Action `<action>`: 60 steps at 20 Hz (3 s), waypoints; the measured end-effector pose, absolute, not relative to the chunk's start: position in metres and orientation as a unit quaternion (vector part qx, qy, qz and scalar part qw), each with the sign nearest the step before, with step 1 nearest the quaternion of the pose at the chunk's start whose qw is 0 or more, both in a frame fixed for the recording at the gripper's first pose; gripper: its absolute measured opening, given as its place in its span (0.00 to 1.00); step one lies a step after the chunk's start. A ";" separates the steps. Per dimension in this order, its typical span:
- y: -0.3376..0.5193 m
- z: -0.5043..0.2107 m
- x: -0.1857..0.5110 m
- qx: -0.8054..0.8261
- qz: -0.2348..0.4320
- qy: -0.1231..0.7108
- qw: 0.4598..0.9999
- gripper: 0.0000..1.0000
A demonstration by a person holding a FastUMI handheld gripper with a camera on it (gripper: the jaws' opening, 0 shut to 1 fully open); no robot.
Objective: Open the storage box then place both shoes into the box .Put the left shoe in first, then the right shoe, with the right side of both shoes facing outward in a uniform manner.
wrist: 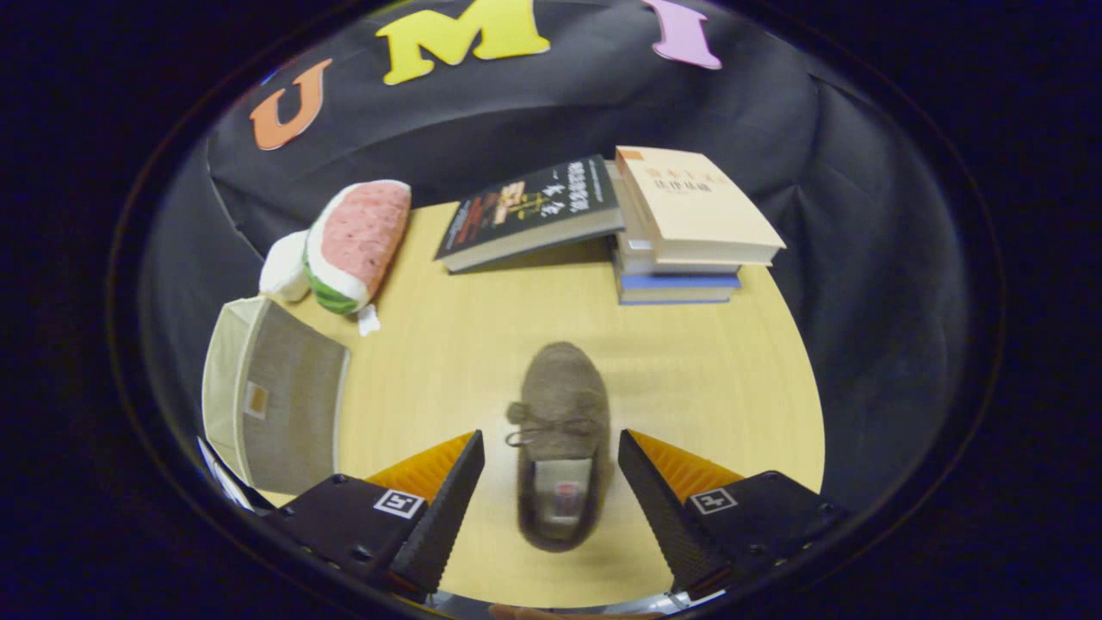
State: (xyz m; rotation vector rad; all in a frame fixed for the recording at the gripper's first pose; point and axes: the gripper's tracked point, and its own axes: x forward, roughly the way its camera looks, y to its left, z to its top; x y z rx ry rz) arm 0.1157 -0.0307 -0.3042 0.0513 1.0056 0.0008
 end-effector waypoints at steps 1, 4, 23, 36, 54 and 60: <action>-0.041 -0.315 0.113 0.026 -0.003 0.492 0.870 0.95; -0.062 -0.345 0.108 0.024 -0.015 0.519 0.855 0.93; -0.053 -0.378 0.082 0.091 0.001 0.566 0.820 0.00; 0.053 -0.240 0.058 0.131 0.020 0.503 0.854 0.00; 0.339 -0.271 0.050 0.124 0.052 0.549 0.825 0.00; 0.338 -0.301 0.061 0.093 0.000 0.541 0.836 0.00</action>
